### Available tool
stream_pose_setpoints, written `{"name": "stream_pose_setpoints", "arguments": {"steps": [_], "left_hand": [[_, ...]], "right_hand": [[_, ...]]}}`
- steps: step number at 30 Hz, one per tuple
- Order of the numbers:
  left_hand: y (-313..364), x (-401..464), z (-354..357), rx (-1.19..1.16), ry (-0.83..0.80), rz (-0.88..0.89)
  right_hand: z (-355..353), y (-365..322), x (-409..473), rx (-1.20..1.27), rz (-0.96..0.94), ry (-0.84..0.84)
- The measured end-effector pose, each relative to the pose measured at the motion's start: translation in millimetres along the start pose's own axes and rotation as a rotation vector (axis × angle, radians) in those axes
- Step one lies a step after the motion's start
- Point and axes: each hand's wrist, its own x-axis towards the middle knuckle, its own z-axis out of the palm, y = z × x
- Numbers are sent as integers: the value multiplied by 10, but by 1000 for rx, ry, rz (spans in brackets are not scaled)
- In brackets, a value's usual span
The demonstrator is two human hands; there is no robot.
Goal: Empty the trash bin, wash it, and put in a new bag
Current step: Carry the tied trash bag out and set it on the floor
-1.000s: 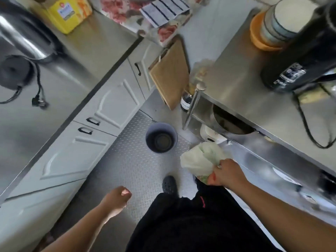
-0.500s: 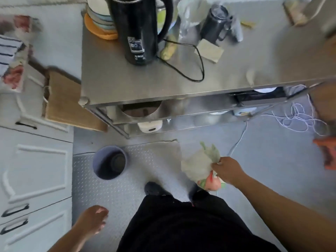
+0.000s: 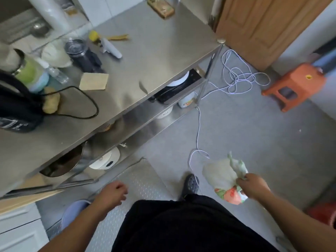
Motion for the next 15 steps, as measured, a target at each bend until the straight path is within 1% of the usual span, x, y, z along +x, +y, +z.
{"name": "stream_pose_setpoints", "arguments": {"steps": [3,5,7,11,15], "left_hand": [[853,67,345,91,-58,117],[1260,100,516,153,-106,181],[1584,176,650,225,-157,210],[1928,501,674,349,-233,194],[2082,978,397,458,-283,116]], "right_hand": [[-239,313,143,72,82,0],[-352,424,201,133,122,2],[-462,493,277,167,164,-5],[-625,415,438,261,241,34],[-797,218,575,321,306,89]]}}
